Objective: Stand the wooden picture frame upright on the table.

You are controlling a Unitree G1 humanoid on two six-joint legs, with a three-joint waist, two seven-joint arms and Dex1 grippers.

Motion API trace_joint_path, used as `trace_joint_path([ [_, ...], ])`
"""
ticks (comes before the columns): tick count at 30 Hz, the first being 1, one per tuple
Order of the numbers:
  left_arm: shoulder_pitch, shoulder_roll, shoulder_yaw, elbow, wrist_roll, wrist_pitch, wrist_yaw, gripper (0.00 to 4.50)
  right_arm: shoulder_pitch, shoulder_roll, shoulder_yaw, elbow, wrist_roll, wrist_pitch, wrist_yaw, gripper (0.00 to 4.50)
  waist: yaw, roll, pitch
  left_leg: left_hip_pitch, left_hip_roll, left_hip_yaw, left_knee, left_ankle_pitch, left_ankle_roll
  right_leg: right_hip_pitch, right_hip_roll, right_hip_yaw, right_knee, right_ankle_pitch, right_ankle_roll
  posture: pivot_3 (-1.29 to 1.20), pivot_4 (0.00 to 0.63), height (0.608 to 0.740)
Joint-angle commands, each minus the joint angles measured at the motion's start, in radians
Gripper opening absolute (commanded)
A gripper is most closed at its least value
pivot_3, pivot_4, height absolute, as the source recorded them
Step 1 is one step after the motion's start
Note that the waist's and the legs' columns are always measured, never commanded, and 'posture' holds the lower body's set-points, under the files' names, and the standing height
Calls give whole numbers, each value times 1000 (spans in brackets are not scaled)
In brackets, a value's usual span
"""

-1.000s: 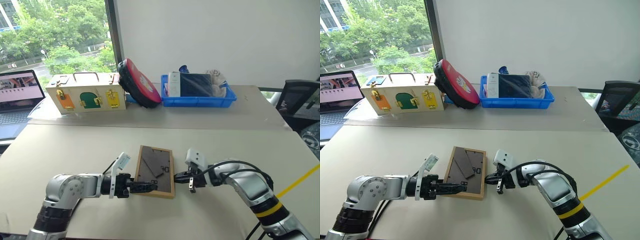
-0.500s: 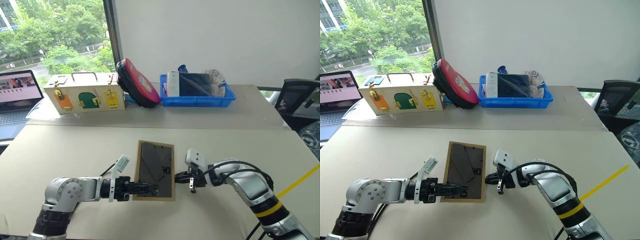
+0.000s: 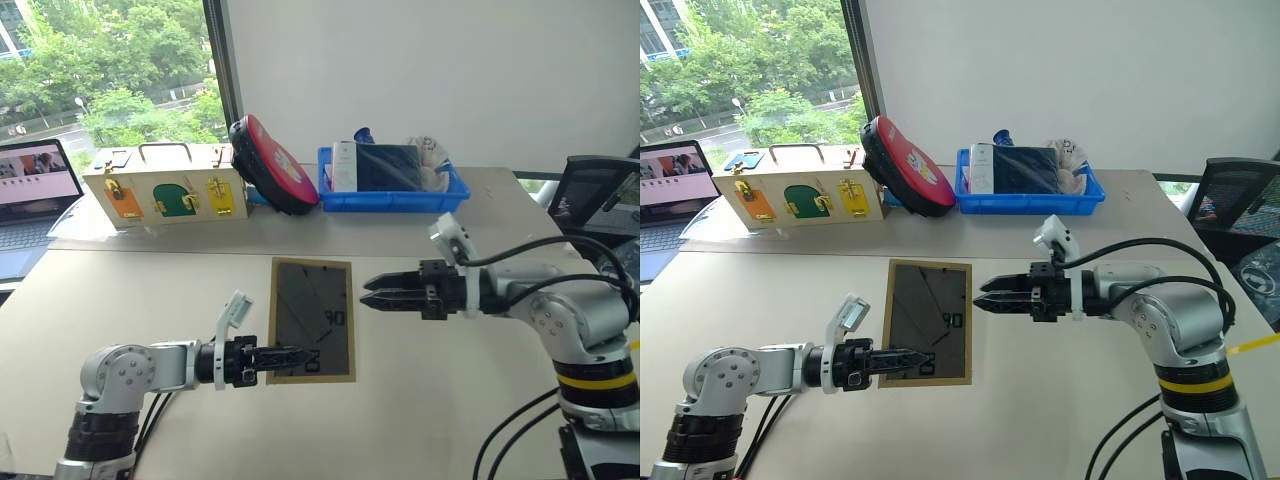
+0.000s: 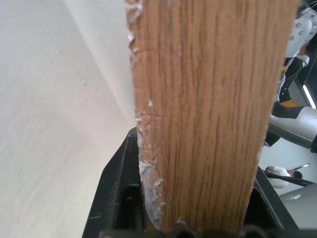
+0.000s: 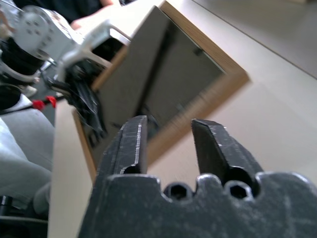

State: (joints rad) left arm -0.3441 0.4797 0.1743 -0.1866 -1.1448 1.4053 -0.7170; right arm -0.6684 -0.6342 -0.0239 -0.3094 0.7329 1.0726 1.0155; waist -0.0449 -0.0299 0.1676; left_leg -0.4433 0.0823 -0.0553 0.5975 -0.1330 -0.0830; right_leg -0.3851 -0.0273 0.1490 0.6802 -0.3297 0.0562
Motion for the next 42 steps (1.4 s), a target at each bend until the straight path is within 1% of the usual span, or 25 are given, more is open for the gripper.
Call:
trace_joint_path([
  [1, -35, -41, 5, -40, -67, 9, 42, 1120, -39, 38, 16, -39, 38, 41, -68, 3424, 2, 0, 0, 0, 0, 0, 0, 0, 0, 0, 0, 0, 0, 0, 0, 0, 150, 735],
  [3, -42, -57, 2, -46, -81, 11, 62, 1120, -39, 63, 44, -33, 23, 25, -93, 4201, 3, 0, 0, -1, 0, 0, 0, 0, 0, -1, 0, 0, 0, 0, 0, 0, 150, 735],
  [4, -45, -61, -3, -49, -84, 11, 69, 1120, -31, 66, 75, -27, -4, -2, -95, 4473, 2, 0, 0, -1, 0, 0, 0, 0, 0, -1, 0, 0, 0, 0, 0, 0, 150, 735],
  [7, -49, -66, -13, -54, -92, 16, 80, 1120, -21, 61, 128, -5, -49, -44, -95, 4473, 1, 0, 0, -1, 0, 0, 0, 0, 0, -1, 0, 0, 0, 0, 0, 0, 150, 735],
  [10, -53, -68, -25, -47, -88, 11, 86, 1120, -31, 60, 139, -24, -17, -65, -40, 4473, 2, 0, 0, -1, 0, 0, 0, 0, 0, -2, 0, 0, 0, 0, 0, 0, 150, 735],
  [14, -67, -67, -33, -29, -76, 1, 85, 1120, -30, 34, 114, -68, 62, -59, 44, 4473, 4, 0, 0, -2, 0, 0, 0, 0, 0, -2, 0, 0, 0, 0, 0, 0, 150, 735],
  [21, -38, -52, -17, -41, -87, -10, 77, 1120, 21, -65, 43, -101, 141, -67, 111, 4473, 3, 0, 0, -2, 0, 0, 0, 0, 0, -1, 0, 0, 0, 0, 0, 0, 150, 735],
  [25, -20, -67, 5, -39, -120, -9, 101, 1120, 84, -129, 16, -131, 126, -105, 122, 4473, 2, 0, 0, -2, 0, 0, 0, 0, 0, -2, 0, 0, 0, 0, 0, 0, 150, 735],
  [27, -12, -71, 11, -36, -155, 5, 113, 1120, 141, -170, 19, -140, 48, -178, 112, 4473, 2, 0, 0, -2, 0, 0, 0, 0, 0, -2, 0, 0, 0, 0, 0, 0, 150, 735],
  [29, -8, -71, 15, -30, -184, 18, 129, 1120, 184, -176, -14, -132, 28, -214, 80, 4473, 2, 0, 0, -2, 0, 0, 0, 0, 0, -2, 0, 0, 0, 0, 0, 0, 150, 735],
  [31, -11, -64, 25, -13, -227, 33, 142, 1120, 213, -180, -18, -92, -77, -333, 39, 4473, 1, 0, 0, -2, 0, 0, 0, 0, 0, -2, 0, 0, -1, 0, 0, 0, 150, 735],
  [33, -19, -60, 46, 26, -292, 46, 163, 1120, 256, -220, 20, -32, -282, -565, 16, 4473, 0, 0, 0, -1, 0, 0, 0, 0, 0, -2, 0, 0, -1, 0, 0, 0, 150, 735],
  [34, -20, -55, 52, 40, -316, 50, 168, 1120, 274, -229, 22, 1, -355, -664, 0, 4473, 1, -1, 0, -1, 0, 0, 1, 0, 0, -2, 0, 0, -1, 0, 0, 0, 150, 735],
  [37, -20, -35, 54, 76, -385, 53, 186, 1120, 306, -231, -1, 83, -467, -872, -28, 4473, 3, -1, 0, -2, -1, 0, 1, 0, 0, -2, -1, 0, -1, 0, 0, 0, 150, 735],
  [39, -23, -24, 49, 103, -435, 52, 202, 1120, 319, -236, 4, 136, -564, -1061, -51, 4473, 2, -1, 1, -2, -1, 0, 1, 0, 0, -2, -1, 0, -1, 0, 0, 0, 150, 735],
  [42, -36, -7, 28, 141, -490, 54, 215, 1120, 315, -218, 25, 208, -723, -1367, -135, 4473, -2, -1, 1, -1, -1, 0, 0, 0, 0, -2, -1, 0, -1, 0, 0, 0, 150, 735],
])
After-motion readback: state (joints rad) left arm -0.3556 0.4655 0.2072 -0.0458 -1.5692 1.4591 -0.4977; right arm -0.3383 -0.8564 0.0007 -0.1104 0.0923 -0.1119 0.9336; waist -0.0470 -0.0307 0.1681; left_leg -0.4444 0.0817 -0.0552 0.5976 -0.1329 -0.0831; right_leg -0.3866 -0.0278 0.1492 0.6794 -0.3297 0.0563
